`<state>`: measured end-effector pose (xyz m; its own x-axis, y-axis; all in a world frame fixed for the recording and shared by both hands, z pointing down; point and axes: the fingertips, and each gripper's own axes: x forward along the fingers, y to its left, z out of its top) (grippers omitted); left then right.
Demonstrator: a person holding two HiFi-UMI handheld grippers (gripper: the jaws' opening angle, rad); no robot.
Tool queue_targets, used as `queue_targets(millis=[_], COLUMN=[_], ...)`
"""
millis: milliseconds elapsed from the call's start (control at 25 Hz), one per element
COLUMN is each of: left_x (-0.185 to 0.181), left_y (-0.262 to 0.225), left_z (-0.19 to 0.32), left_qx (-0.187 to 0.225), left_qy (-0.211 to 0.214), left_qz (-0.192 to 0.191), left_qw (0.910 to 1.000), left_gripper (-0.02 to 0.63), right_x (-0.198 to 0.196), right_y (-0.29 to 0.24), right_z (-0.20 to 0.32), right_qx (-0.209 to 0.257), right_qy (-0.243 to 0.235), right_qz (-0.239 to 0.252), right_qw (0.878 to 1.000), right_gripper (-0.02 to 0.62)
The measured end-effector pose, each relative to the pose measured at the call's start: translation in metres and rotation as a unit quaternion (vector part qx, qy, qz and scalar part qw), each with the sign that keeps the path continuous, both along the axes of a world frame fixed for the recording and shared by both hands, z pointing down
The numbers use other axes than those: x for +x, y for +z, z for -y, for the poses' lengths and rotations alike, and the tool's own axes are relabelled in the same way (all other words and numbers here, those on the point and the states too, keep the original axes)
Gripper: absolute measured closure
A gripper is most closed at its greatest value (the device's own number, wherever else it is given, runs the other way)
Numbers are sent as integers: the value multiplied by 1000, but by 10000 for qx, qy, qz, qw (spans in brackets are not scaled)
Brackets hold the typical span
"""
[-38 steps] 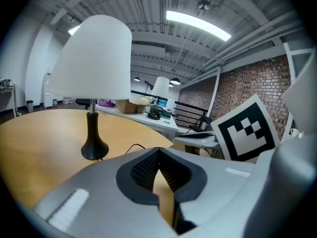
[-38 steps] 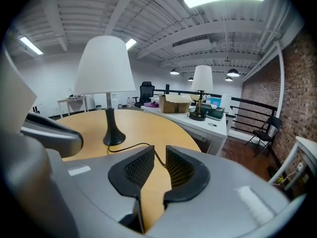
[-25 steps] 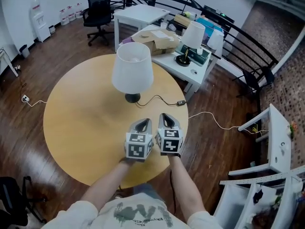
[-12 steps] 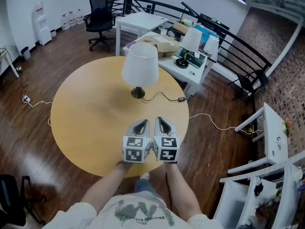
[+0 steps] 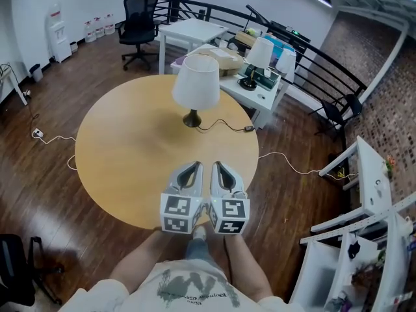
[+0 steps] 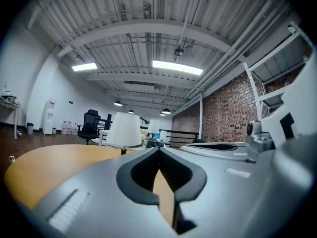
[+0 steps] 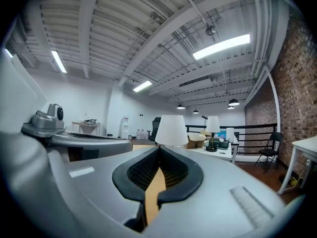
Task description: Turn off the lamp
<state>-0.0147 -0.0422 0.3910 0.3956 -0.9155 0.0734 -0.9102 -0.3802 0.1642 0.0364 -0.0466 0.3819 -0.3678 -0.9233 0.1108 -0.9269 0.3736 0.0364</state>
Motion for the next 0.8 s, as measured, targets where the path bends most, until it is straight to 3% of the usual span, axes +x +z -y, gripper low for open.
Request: queue_targets(millis=[360, 800], left_x=[-17, -19], left_y=[-10, -7], left_z=[-52, -70], left_qx=[141, 79], left_qy=[16, 113], left_qz=[100, 254], left_qw=[9998, 9996], left_gripper=[612, 612], right_x=[-12, -22], right_y=[-8, -7], right_z=[-55, -73], right_qx=[177, 210], right_qy=[-69, -146], right_qz=[36, 83], right_qw=[9998, 9996], right_gripper=[595, 595])
